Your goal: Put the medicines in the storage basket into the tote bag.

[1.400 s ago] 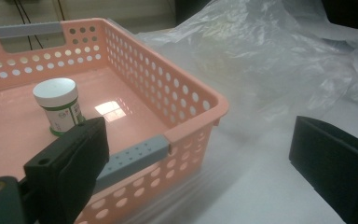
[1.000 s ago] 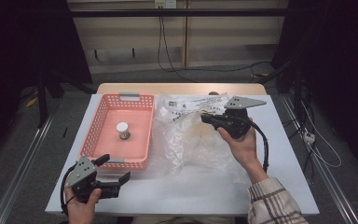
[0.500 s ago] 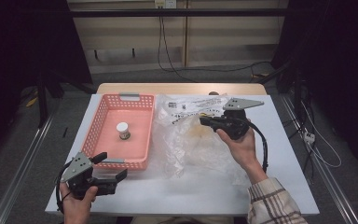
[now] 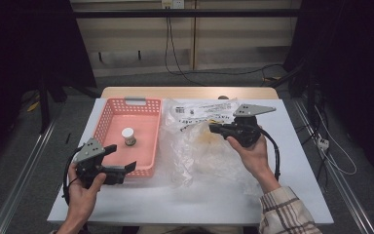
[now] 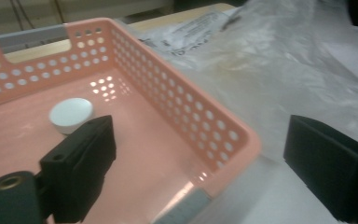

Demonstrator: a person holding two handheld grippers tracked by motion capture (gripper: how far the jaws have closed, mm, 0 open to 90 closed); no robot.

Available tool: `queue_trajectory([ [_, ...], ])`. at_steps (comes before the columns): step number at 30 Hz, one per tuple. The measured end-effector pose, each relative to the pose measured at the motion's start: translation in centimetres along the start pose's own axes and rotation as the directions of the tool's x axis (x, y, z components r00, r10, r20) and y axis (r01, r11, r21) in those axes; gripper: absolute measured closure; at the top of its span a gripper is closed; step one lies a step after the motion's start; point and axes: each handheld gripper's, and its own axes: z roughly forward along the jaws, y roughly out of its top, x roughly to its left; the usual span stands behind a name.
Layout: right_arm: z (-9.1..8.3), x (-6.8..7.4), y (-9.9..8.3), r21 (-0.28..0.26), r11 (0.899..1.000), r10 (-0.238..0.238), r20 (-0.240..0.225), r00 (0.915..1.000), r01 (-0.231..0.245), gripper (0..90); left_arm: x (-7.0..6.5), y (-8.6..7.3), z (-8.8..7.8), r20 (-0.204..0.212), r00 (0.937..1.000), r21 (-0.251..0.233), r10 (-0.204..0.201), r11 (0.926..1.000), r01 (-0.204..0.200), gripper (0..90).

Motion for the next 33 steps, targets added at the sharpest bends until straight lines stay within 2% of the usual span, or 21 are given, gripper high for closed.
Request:
queue_trajectory([
  [1, 0.0, 0.0, 0.0, 0.001, 1.000, -0.001, -0.002, 1.0000, 0.001, 90.0, 0.3, 0.1, 0.2, 0.004, 0.9998, -0.003, -0.020, 0.9998, 0.020, 7.2],
  [3, 0.0, 0.0, 0.0, 0.002, 1.000, -0.003, -0.001, 1.0000, 0.003, 90.0, 0.6, 0.4, 0.5, 0.000, 0.9997, 0.015, -0.024, 0.9996, 0.024, 7.2],
  [8, 0.0, 0.1, 0.0, 0.006, 1.000, -0.008, 0.001, 1.0000, 0.008, 90.0, 1.4, 1.0, 1.4, -0.016, 0.9995, 0.042, 0.027, 0.9988, -0.026, 9.0],
  [14, -0.1, 0.1, 0.0, -0.001, 1.000, -0.007, 0.006, 1.0000, 0.007, 90.0, 2.9, 2.0, 2.5, -0.037, 0.9990, 0.069, 0.025, 0.9974, -0.023, 8.9],
  [16, -0.1, 0.1, 0.0, 0.000, 1.000, -0.009, 0.006, 0.9999, 0.009, 90.0, 3.4, 2.3, 3.0, -0.030, 0.9985, 0.072, 0.047, 0.9964, -0.044, 13.5],
  [21, 0.0, 0.1, 0.0, 0.002, 1.000, -0.010, -0.002, 1.0000, 0.010, 90.0, 4.7, 3.1, 4.3, -0.064, 0.9969, 0.128, 0.045, 0.9911, -0.037, 15.0],
  [24, 0.0, 0.0, 0.0, 0.004, 1.000, -0.006, -0.006, 1.0000, 0.006, 90.0, 5.3, 3.7, 5.0, -0.076, 0.9967, 0.133, 0.030, 0.9910, -0.020, 15.5],
  [27, 0.1, 0.0, 0.0, 0.004, 1.000, -0.006, -0.010, 0.9999, 0.007, 90.0, 5.7, 4.2, 6.0, -0.069, 0.9969, 0.165, 0.038, 0.9860, -0.026, 17.9],
  [33, 0.3, 0.0, 0.0, 0.009, 1.000, -0.006, -0.011, 0.9999, 0.006, 90.0, 6.7, 4.3, 7.5, -0.088, 0.9954, 0.219, 0.039, 0.9757, -0.019, 22.3],
])
